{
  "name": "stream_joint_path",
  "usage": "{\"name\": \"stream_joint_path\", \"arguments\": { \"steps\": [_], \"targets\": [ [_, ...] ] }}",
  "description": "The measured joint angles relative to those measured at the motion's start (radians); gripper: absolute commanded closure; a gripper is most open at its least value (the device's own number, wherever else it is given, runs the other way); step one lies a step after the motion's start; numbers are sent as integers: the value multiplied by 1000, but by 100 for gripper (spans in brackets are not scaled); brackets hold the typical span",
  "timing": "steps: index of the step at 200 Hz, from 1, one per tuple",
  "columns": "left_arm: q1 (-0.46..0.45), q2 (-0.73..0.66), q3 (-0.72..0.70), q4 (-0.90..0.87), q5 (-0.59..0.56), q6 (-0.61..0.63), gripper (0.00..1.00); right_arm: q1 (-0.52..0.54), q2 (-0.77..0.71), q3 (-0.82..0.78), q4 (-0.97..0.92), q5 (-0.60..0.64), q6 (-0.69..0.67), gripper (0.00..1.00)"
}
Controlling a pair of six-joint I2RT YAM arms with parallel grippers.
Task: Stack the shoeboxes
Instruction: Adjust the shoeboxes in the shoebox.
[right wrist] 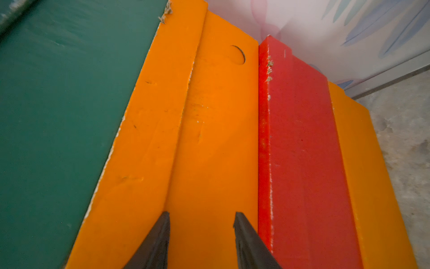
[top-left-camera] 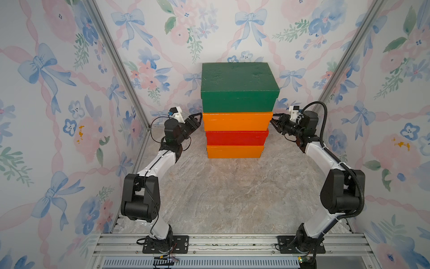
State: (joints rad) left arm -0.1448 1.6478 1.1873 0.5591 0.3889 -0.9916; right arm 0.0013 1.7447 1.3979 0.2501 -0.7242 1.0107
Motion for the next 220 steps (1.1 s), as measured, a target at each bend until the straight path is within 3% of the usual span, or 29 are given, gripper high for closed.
{"name": "stream_joint_path", "arguments": {
  "steps": [220],
  "targets": [
    [-13, -17, -13, -6, -19, 3, 38, -2, -38, -34, -11, 19, -2, 54]
  ]
}}
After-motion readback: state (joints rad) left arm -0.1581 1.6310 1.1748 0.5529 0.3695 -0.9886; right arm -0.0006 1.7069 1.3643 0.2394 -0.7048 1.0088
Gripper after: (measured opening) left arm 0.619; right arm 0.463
